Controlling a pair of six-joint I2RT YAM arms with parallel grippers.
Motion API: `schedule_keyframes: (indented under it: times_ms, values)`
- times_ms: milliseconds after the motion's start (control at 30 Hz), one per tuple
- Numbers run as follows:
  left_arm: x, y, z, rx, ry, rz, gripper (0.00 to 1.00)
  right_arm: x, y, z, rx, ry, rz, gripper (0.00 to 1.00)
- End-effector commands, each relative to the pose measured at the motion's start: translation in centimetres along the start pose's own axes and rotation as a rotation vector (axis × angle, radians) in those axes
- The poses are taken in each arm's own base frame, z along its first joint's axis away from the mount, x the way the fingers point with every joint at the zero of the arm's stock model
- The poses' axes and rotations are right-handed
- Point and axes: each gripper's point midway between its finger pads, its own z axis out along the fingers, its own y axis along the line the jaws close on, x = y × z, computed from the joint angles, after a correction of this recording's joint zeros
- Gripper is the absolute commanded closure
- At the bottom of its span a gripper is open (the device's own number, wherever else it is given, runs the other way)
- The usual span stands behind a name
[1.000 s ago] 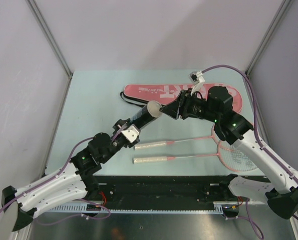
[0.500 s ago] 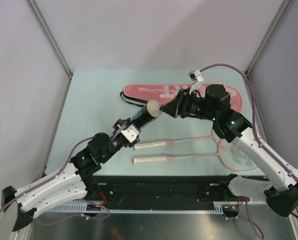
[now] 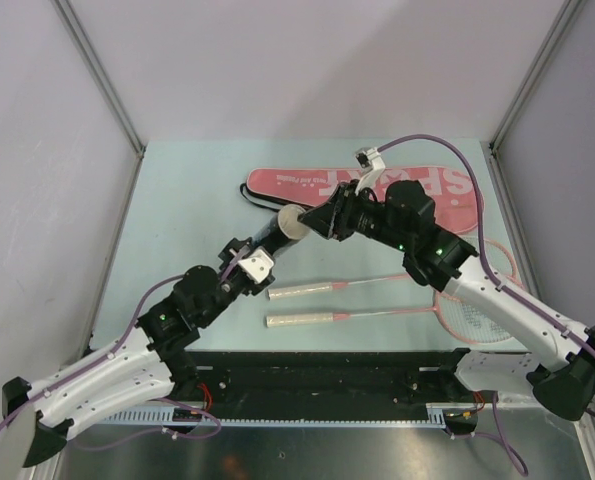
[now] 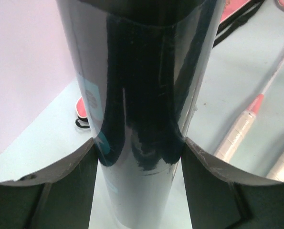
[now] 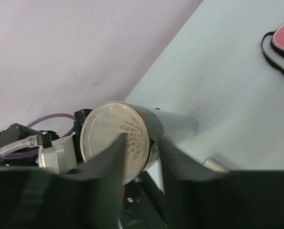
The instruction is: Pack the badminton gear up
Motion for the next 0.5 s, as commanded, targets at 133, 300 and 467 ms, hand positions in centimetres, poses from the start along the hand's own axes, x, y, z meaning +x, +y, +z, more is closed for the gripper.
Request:
schedule_keyframes:
  times_ms: [133, 300, 467]
  values:
    - [-7.3, 0.7, -0.5, 0.017, -0.261, -0.054, 0.97, -0.6, -1.4, -1.8, 0.011, 0.007, 0.02, 0.47]
    - [-7.0, 0.8, -0.2, 0.002, -0.241, -0.046, 0.98, -3.0, -0.5, -4.2, 0.057, -0.025, -0.066, 0.35]
    - [-6.6, 0.7, 0.2, 0.0, -0.219, -0.044, 0.98, -3.9, -0.3, -4.4, 0.069, -0.035, -0.102, 0.32]
